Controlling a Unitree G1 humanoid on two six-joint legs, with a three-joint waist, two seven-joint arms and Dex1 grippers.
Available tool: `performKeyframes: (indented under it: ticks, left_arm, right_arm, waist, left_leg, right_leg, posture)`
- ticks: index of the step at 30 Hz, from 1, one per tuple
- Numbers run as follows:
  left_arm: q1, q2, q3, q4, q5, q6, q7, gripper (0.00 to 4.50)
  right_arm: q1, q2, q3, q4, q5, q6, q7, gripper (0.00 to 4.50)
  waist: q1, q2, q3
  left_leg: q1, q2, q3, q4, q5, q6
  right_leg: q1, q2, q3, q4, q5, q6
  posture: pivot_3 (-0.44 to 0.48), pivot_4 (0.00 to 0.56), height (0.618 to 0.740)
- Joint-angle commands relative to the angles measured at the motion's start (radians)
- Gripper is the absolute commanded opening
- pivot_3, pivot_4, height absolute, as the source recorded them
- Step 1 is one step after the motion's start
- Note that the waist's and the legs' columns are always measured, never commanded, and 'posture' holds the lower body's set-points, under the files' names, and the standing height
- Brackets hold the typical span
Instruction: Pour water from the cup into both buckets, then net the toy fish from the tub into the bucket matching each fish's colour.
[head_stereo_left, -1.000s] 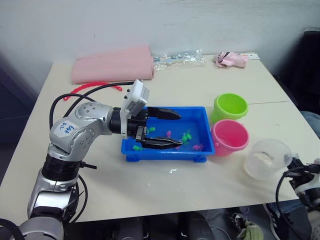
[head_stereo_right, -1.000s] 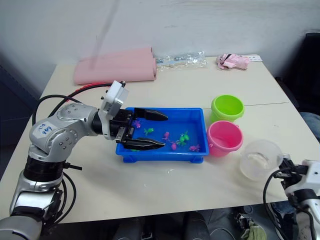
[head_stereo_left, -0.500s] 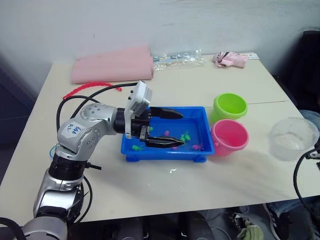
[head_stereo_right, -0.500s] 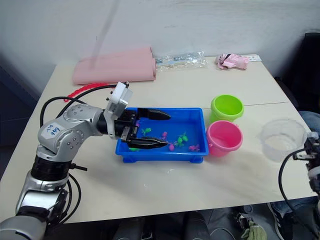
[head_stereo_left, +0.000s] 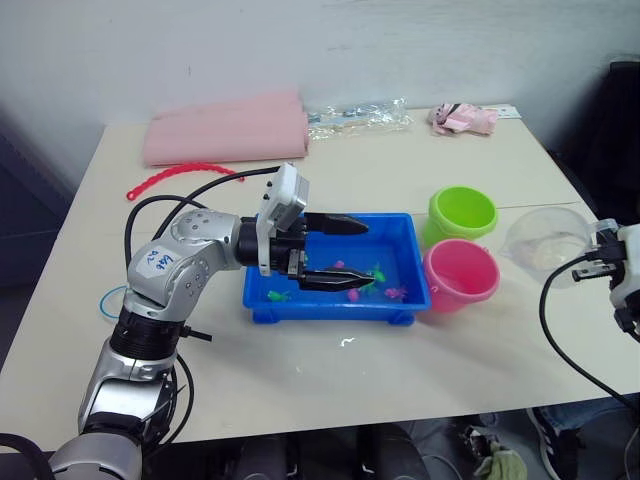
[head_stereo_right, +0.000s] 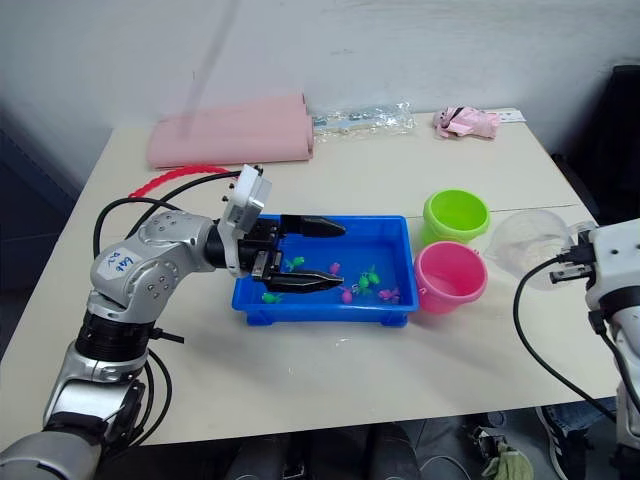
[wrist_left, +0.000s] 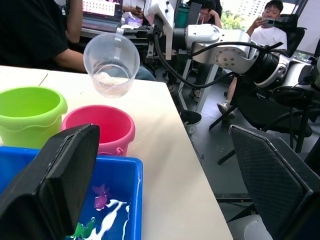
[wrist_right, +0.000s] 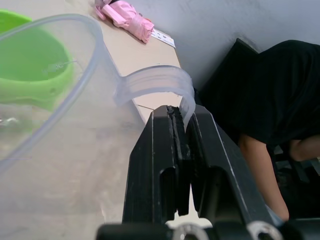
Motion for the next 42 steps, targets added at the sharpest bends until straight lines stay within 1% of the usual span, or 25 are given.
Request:
performKeyframes:
  ticks: [1,4,8,16,20,24,27,29,34,38,42]
  left_arm:
    - [-0.008,-0.006,0.000,0.008,0.022,-0.033,0.002,4.50]
    - [-0.005,-0.010,-0.004,0.034,0.045,-0.059,0.004,4.50]
    - [0.006,-0.016,0.000,0.046,0.053,-0.070,0.002,4.50]
    - [0.004,-0.028,0.001,0.054,0.059,-0.082,0.001,4.50]
    - [0.001,-0.031,0.003,0.058,0.063,-0.085,-0.001,4.50]
    - [0.001,-0.029,0.005,0.059,0.062,-0.086,-0.004,4.50]
    - [0.001,-0.027,0.006,0.061,0.063,-0.087,-0.007,4.50]
    - [0.000,-0.026,0.005,0.065,0.064,-0.088,-0.009,4.50]
    - [-0.002,-0.026,0.007,0.073,0.069,-0.091,-0.014,4.50]
    - [-0.008,-0.030,0.007,0.086,0.074,-0.095,-0.016,4.50]
    - [-0.024,-0.054,0.024,0.113,0.074,-0.105,0.008,4.50]
  right_arm:
    - [-0.023,-0.044,0.026,-0.023,-0.094,-0.077,-0.007,0.17]
    - [-0.040,-0.057,0.053,-0.020,-0.145,-0.119,-0.008,0.17]
    - [-0.051,-0.103,0.099,-0.004,-0.242,-0.204,0.001,0.17]
    - [-0.062,-0.217,0.168,0.035,-0.449,-0.390,-0.013,0.17]
    - [-0.074,-0.223,0.175,0.054,-0.493,-0.441,-0.014,0.17]
    - [-0.089,-0.172,0.157,0.072,-0.447,-0.420,0.004,0.17]
    - [-0.097,-0.093,0.122,0.078,-0.327,-0.324,0.038,0.17]
    - [-0.101,-0.059,0.097,0.079,-0.265,-0.273,0.062,0.17]
    - [-0.109,-0.034,0.051,0.075,-0.167,-0.169,0.110,0.17]
    - [-0.137,-0.012,0.012,0.072,-0.084,-0.063,0.116,0.17]
    - [-0.237,-0.023,0.003,0.091,-0.040,0.045,0.103,0.17]
  waist:
    - [0.000,0.000,0.000]
    - [-0.002,0.000,0.000]
    - [-0.001,0.000,0.000]
    - [-0.002,0.000,0.000]
    - [-0.002,0.000,0.000]
    - [-0.002,0.000,0.000]
    - [-0.001,0.000,0.000]
    - [0.000,0.000,0.000]
    - [-0.001,0.000,0.000]
    - [-0.002,0.000,0.000]
    - [-0.003,0.000,0.000]
  left_leg:
    - [0.000,0.000,0.000,0.000,0.000,0.000]
    - [0.000,0.000,0.000,0.000,0.000,0.000]
    - [0.000,0.000,0.000,0.000,0.000,0.000]
    - [0.000,0.000,0.000,0.000,0.000,0.000]
    - [0.000,0.000,0.000,0.000,0.000,0.000]
    - [0.000,0.000,0.000,0.000,0.000,0.000]
    - [0.000,0.000,0.000,0.000,0.000,0.000]
    - [0.000,0.000,0.000,0.001,0.000,0.000]
    - [0.000,0.000,0.000,0.001,0.000,0.000]
    - [0.000,0.000,0.000,0.001,0.000,0.000]
    - [0.000,0.000,0.000,0.001,0.000,0.000]
  right_leg:
    - [0.000,0.000,0.000,0.000,0.000,0.000]
    - [0.000,0.000,0.000,0.000,0.000,0.000]
    - [-0.001,0.000,0.000,0.000,0.000,0.000]
    - [-0.001,0.000,0.000,0.000,0.000,0.000]
    - [-0.001,0.000,0.000,0.000,0.000,0.000]
    - [-0.001,0.000,0.000,0.000,0.000,0.000]
    - [-0.001,0.000,0.000,0.000,0.000,0.000]
    - [0.000,0.000,0.000,0.001,0.000,0.000]
    - [0.000,0.000,0.000,0.001,0.000,0.000]
    - [0.000,0.000,0.000,0.001,0.000,0.000]
    - [0.000,0.000,0.000,0.001,0.000,0.000]
  posture:
    - [0.000,0.150,0.738]
    - [0.000,0.150,0.738]
    - [0.000,0.150,0.738]
    - [0.000,0.150,0.738]
    - [0.000,0.150,0.738]
    - [0.000,0.150,0.738]
    - [0.000,0.150,0.738]
    - [0.000,0.150,0.738]
    - [0.000,0.150,0.738]
    - [0.000,0.150,0.738]
    - [0.000,0.150,0.738]
